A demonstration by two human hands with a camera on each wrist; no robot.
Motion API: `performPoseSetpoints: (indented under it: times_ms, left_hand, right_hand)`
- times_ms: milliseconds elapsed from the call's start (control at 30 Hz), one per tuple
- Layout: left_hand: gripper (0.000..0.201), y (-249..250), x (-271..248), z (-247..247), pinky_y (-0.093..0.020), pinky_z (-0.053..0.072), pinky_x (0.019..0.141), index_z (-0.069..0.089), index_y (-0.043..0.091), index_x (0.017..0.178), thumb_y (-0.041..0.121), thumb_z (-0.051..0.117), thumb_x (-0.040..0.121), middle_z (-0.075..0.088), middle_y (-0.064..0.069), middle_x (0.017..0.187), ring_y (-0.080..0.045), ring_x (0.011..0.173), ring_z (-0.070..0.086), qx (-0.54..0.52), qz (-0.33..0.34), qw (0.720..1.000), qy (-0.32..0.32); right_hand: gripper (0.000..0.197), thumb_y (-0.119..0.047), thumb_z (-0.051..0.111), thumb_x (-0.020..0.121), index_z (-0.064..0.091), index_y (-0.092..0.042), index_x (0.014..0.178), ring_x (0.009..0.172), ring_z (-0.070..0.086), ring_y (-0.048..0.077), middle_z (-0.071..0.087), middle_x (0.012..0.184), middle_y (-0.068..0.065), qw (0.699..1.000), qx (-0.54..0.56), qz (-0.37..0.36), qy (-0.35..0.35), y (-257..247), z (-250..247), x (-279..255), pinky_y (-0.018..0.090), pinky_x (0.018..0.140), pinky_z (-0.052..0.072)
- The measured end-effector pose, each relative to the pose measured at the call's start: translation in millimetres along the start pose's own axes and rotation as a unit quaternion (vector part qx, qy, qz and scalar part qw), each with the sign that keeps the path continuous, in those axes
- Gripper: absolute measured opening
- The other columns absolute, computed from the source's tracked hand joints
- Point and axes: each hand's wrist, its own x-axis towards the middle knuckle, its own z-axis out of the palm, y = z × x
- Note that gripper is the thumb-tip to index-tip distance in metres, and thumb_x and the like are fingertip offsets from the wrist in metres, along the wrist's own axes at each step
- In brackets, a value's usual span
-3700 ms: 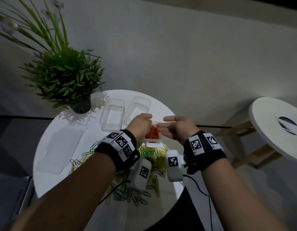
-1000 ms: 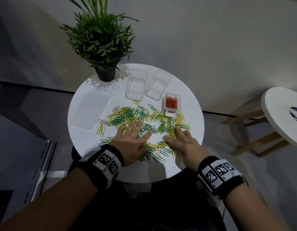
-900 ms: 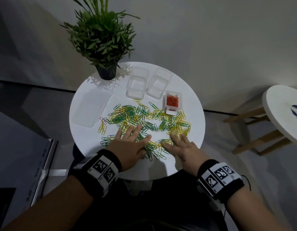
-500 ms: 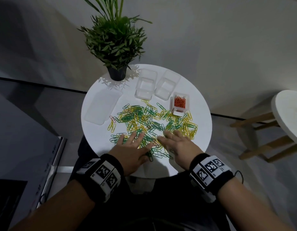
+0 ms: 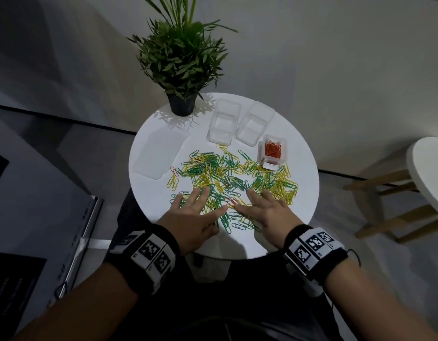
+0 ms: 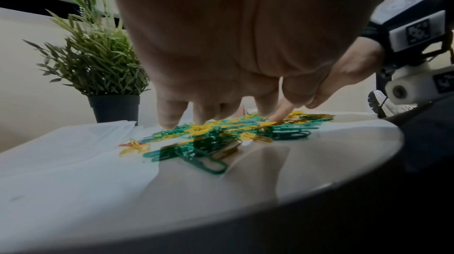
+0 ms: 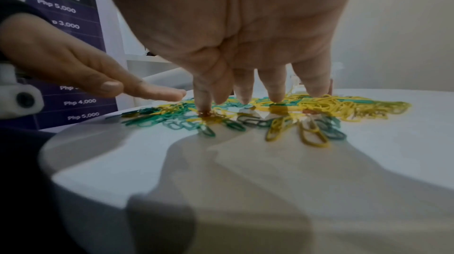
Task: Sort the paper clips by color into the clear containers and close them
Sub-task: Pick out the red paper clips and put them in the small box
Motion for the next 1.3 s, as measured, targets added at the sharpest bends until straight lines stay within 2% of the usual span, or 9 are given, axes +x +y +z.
performPoseSetpoints:
  times_ms: [67,133,233,333,767,900,1033,1200,1300]
  left_hand:
    - [0.059,2,4,0,-0.050,-0.001,0.118,0.009,0.047,0.148,0.064,0.015,0.093,-0.015,-0.006,0.160,-0.025,0.148,-0.010,0.006,0.000,1.000,-0.006]
    - [0.053,3,10,-5,-0.050,0.001,0.118,0.014,0.038,0.150,0.051,0.026,0.100,-0.012,-0.006,0.160,-0.025,0.148,-0.008,-0.009,-0.004,1.000,-0.005]
    - [0.045,3,23,-18,-0.045,0.013,0.116,0.031,0.031,0.146,0.037,0.031,0.101,0.016,-0.007,0.159,-0.024,0.146,0.014,-0.036,0.013,0.998,0.047]
    - [0.033,4,37,-32,-0.037,0.033,0.099,0.055,0.034,0.127,0.035,0.038,0.099,0.054,0.001,0.128,-0.021,0.121,0.043,-0.034,0.013,0.993,0.113]
    - [0.024,9,57,-50,-0.038,0.032,0.096,0.065,0.031,0.109,0.034,0.044,0.097,0.055,0.003,0.116,-0.020,0.114,0.044,-0.014,0.012,0.995,0.093]
    - [0.026,21,69,-52,-0.038,0.031,0.099,0.063,0.035,0.117,0.038,0.050,0.095,0.055,0.006,0.123,-0.020,0.120,0.043,0.020,0.042,0.998,0.046]
    - [0.026,22,79,-55,-0.037,0.032,0.093,0.065,0.037,0.117,0.039,0.056,0.093,0.060,0.010,0.119,-0.019,0.117,0.045,0.027,0.065,0.997,0.032]
    - [0.013,24,86,-59,-0.035,0.035,0.088,0.066,0.026,0.088,0.028,0.053,0.090,0.066,0.010,0.097,-0.019,0.102,0.052,0.042,0.074,0.995,0.047]
    - [0.013,26,89,-61,-0.035,0.036,0.091,0.065,0.028,0.097,0.031,0.055,0.089,0.066,0.010,0.098,-0.018,0.101,0.055,0.037,0.070,0.997,0.025]
  right_hand:
    - [0.062,-0.007,0.044,0.094,0.035,-0.044,0.143,0.148,0.005,0.027,0.006,0.161,-0.005,0.999,0.022,0.009,0.023,4,-2,4,0.055,0.116,0.011]
    - [0.045,-0.012,0.048,0.093,0.056,-0.037,0.130,0.140,0.030,0.028,0.036,0.152,-0.001,0.992,0.072,0.000,0.106,6,0,10,0.050,0.112,0.026]
    - [0.019,-0.018,0.060,0.088,0.073,-0.023,0.101,0.104,0.059,0.023,0.065,0.109,-0.002,0.971,0.113,0.020,0.211,0,0,25,0.033,0.086,0.047]
    - [0.010,-0.023,0.063,0.086,0.072,-0.023,0.091,0.094,0.058,0.020,0.061,0.095,-0.003,0.967,0.107,0.084,0.216,-10,-7,42,0.028,0.075,0.046]
    - [0.016,-0.036,0.066,0.085,0.069,-0.022,0.091,0.097,0.057,0.022,0.064,0.097,0.000,0.977,0.064,0.096,0.180,-11,-10,48,0.035,0.085,0.048]
    - [0.017,-0.018,0.055,0.088,0.071,-0.023,0.092,0.097,0.059,0.024,0.067,0.097,0.002,0.978,0.065,0.087,0.176,-10,-13,48,0.033,0.082,0.049]
    - [0.021,-0.004,0.056,0.080,0.070,-0.020,0.078,0.082,0.066,0.020,0.071,0.081,-0.001,0.945,0.211,0.145,0.203,10,-13,42,0.030,0.078,0.053]
    - [0.011,-0.009,0.067,0.082,0.069,-0.020,0.083,0.080,0.064,0.018,0.069,0.079,-0.002,0.895,0.285,0.234,0.252,51,-12,25,0.024,0.079,0.050]
    - [0.007,-0.011,0.070,0.080,0.069,-0.018,0.083,0.079,0.062,0.018,0.067,0.077,-0.001,0.880,0.285,0.271,0.266,74,-9,17,0.019,0.071,0.041]
